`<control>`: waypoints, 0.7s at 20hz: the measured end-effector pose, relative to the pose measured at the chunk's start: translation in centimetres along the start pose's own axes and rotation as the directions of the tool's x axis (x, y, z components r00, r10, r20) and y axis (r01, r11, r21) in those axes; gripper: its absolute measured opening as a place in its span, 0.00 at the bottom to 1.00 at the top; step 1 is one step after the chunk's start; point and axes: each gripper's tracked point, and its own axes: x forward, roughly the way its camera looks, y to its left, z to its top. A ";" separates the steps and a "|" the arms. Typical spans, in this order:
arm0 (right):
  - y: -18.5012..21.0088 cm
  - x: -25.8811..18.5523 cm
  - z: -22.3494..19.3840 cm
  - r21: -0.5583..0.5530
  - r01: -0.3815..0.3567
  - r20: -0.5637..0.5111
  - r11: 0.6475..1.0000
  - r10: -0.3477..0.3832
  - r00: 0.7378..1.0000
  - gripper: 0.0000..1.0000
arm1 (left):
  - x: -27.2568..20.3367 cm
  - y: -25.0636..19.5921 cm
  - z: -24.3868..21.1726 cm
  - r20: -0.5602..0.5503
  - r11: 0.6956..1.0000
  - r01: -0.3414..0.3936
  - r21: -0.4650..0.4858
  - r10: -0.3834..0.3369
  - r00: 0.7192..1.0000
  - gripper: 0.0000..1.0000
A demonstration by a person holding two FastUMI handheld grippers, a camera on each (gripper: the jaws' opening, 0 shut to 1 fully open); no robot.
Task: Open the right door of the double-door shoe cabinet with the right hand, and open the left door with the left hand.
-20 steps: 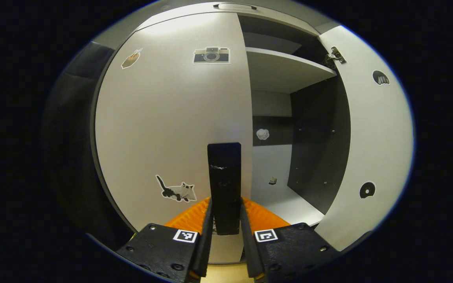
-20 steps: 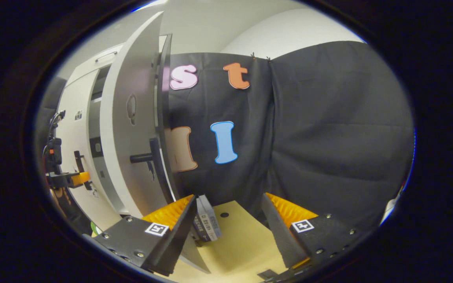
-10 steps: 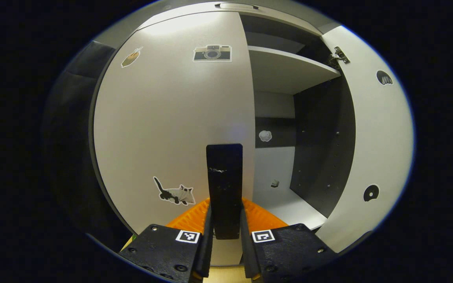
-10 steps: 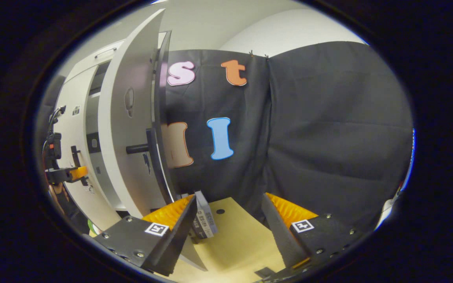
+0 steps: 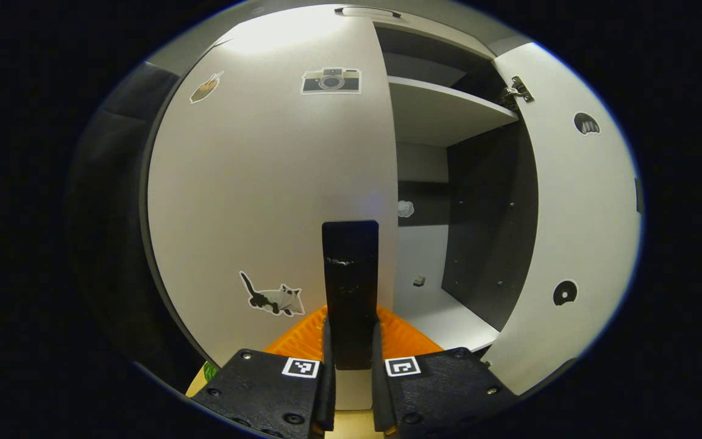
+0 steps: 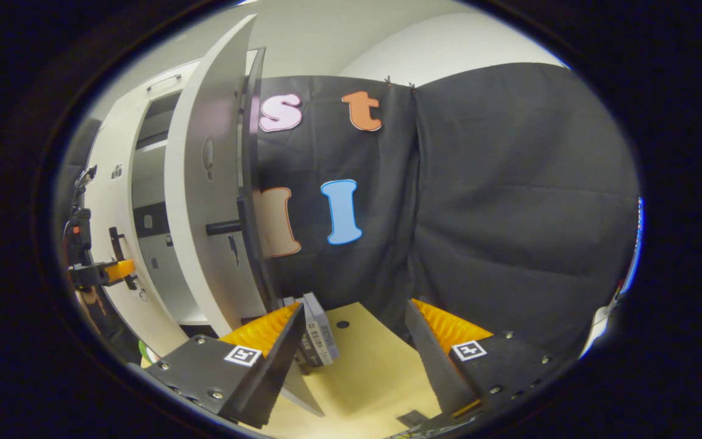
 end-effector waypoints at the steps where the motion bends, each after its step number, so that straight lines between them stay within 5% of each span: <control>1: 0.0 0.0 0.1 0.005 0.002 0.000 1.000 -0.002 1.000 0.98 | 0.0 0.0 -0.1 -0.003 1.000 0.007 -0.003 -0.007 1.000 0.25; 14: 0.1 -2.4 -0.7 0.083 -0.007 -0.018 0.996 0.009 1.000 0.98 | -5.6 1.4 -0.6 -0.019 0.996 0.094 -0.003 -0.094 0.995 0.23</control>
